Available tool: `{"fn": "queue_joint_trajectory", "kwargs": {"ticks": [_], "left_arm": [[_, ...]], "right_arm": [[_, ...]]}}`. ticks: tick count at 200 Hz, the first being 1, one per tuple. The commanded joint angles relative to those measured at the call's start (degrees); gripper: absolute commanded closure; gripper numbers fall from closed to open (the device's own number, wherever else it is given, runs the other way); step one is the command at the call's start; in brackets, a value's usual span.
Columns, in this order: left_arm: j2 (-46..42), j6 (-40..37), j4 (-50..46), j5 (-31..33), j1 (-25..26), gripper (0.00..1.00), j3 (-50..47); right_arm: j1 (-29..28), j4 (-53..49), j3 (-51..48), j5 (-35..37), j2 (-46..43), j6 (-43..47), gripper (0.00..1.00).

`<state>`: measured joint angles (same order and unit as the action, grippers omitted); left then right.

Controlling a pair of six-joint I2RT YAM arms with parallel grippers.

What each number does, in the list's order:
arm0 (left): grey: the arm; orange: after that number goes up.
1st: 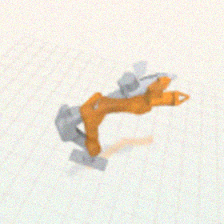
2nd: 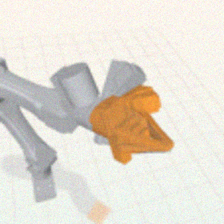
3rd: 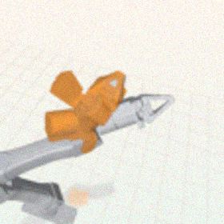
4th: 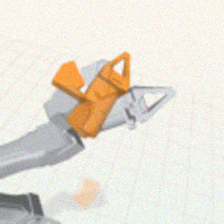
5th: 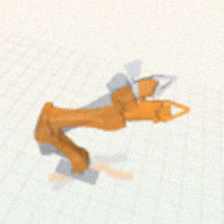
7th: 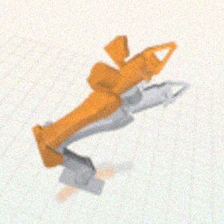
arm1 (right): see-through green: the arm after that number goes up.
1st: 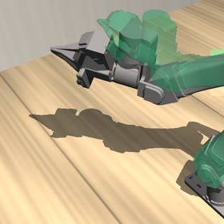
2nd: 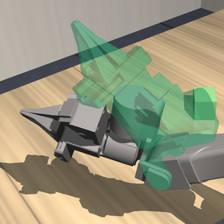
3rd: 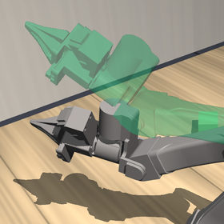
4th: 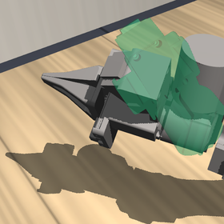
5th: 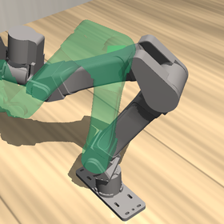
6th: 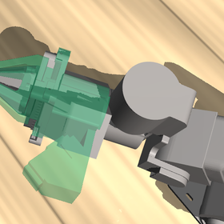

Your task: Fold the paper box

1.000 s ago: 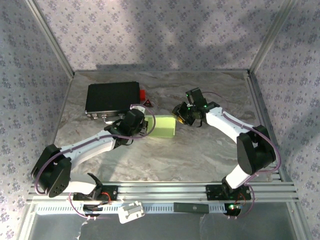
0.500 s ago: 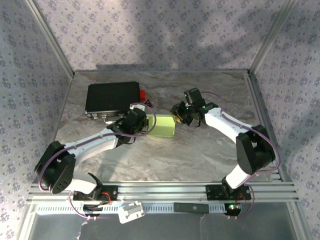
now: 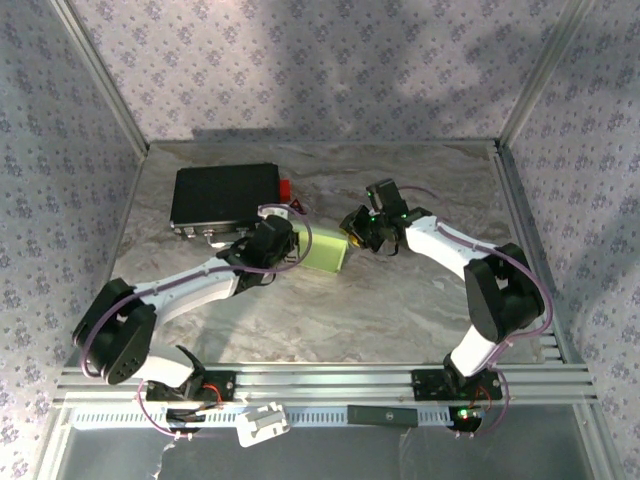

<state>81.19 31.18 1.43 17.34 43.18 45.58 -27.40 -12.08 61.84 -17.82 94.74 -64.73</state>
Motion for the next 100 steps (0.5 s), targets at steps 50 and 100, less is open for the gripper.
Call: {"fn": "queue_joint_trajectory", "kwargs": {"ticks": [50,100], "left_arm": [[1.64,0.28,8.91,-1.40,0.27,0.97,-4.08],[2.49,0.52,9.72,-2.01,0.14,0.97,-4.91]], "right_arm": [[-0.02,6.08,-1.41,-2.38,2.77,-1.35,0.70],[0.05,8.15,-1.41,-3.43,3.83,-3.43,0.71]]}}
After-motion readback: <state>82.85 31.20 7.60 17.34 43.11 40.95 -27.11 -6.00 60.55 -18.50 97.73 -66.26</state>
